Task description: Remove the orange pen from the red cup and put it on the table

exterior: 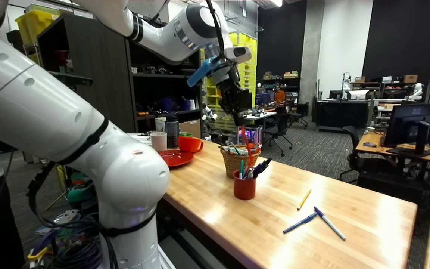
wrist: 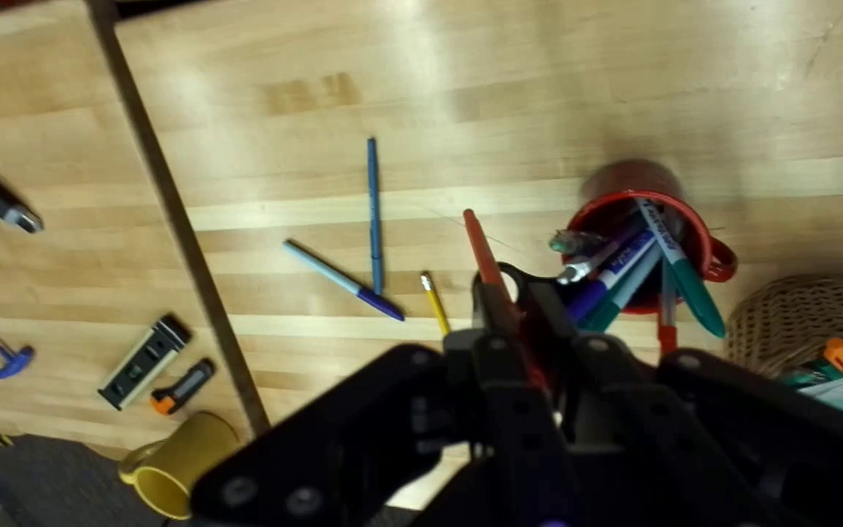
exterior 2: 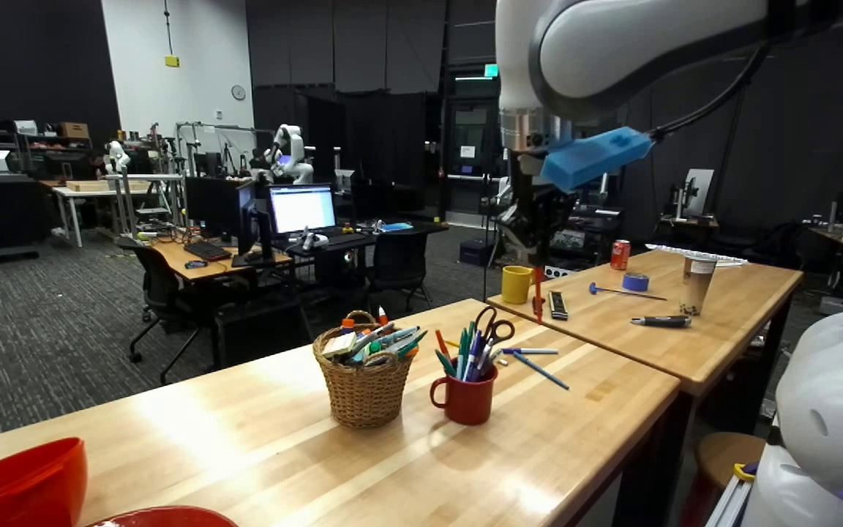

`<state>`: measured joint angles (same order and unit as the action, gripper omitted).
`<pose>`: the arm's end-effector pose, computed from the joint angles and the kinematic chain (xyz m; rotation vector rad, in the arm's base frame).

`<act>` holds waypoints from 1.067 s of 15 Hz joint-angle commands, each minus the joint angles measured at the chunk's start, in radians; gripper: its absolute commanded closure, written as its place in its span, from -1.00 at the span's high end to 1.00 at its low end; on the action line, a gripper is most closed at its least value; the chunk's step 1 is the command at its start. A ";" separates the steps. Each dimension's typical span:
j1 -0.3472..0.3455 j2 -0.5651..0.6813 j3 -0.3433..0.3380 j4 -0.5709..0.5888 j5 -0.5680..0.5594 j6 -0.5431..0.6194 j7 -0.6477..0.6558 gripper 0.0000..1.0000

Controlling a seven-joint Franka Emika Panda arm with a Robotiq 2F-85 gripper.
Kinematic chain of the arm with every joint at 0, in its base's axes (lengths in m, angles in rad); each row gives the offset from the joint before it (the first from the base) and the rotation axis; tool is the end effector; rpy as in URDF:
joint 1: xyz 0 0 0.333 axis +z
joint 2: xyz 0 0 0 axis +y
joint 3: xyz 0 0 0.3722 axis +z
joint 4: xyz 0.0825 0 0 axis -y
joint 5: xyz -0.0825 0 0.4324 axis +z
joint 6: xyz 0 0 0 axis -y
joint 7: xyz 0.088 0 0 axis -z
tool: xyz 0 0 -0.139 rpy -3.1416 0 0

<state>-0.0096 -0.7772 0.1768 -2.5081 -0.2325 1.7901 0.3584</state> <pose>0.3339 0.0376 0.5374 2.7923 -0.2701 0.1841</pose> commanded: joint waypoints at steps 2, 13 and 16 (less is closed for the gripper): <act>-0.034 -0.001 -0.018 0.039 -0.021 -0.082 -0.002 -0.94; -0.051 0.174 -0.026 0.129 -0.027 -0.118 -0.029 -0.94; -0.054 0.291 -0.031 0.178 -0.048 -0.103 -0.021 -0.94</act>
<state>-0.0550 -0.6187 0.1502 -2.4129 -0.2563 1.7000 0.3434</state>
